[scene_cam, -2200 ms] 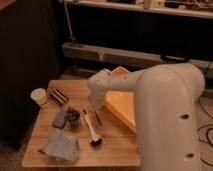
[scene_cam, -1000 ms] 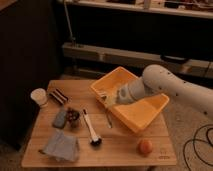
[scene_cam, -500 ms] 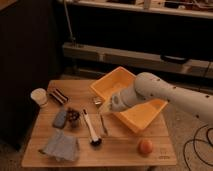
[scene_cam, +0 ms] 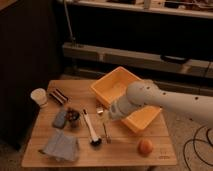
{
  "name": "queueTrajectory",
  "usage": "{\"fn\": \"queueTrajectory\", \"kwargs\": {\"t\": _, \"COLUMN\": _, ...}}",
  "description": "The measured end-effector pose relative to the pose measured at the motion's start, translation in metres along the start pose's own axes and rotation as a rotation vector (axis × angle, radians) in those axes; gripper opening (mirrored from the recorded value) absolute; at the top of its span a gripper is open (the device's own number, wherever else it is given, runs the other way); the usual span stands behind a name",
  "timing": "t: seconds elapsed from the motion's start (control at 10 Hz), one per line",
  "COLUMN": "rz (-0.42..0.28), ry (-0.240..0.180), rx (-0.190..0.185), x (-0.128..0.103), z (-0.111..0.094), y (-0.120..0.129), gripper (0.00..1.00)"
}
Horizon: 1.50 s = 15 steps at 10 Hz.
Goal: Place fork in table surface
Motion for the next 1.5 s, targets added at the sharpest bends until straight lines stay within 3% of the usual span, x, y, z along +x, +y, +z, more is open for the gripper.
{"fn": "queueTrajectory", "kwargs": {"t": 0.2, "rz": 0.027, "ry": 0.07, "rx": 0.053, "x": 0.017, "z": 0.02, "y": -0.012, "gripper": 0.0}}
{"fn": "queueTrajectory", "kwargs": {"t": 0.7, "rz": 0.102, "ry": 0.147, "rx": 0.141, "x": 0.052, "z": 0.03, "y": -0.037, "gripper": 0.0}}
{"fn": "queueTrajectory", "kwargs": {"t": 1.1, "rz": 0.116, "ry": 0.128, "rx": 0.11, "x": 0.045, "z": 0.066, "y": -0.037, "gripper": 0.0}}
{"fn": "queueTrajectory", "kwargs": {"t": 1.5, "rz": 0.182, "ry": 0.092, "rx": 0.121, "x": 0.051, "z": 0.084, "y": -0.043, "gripper": 0.0}}
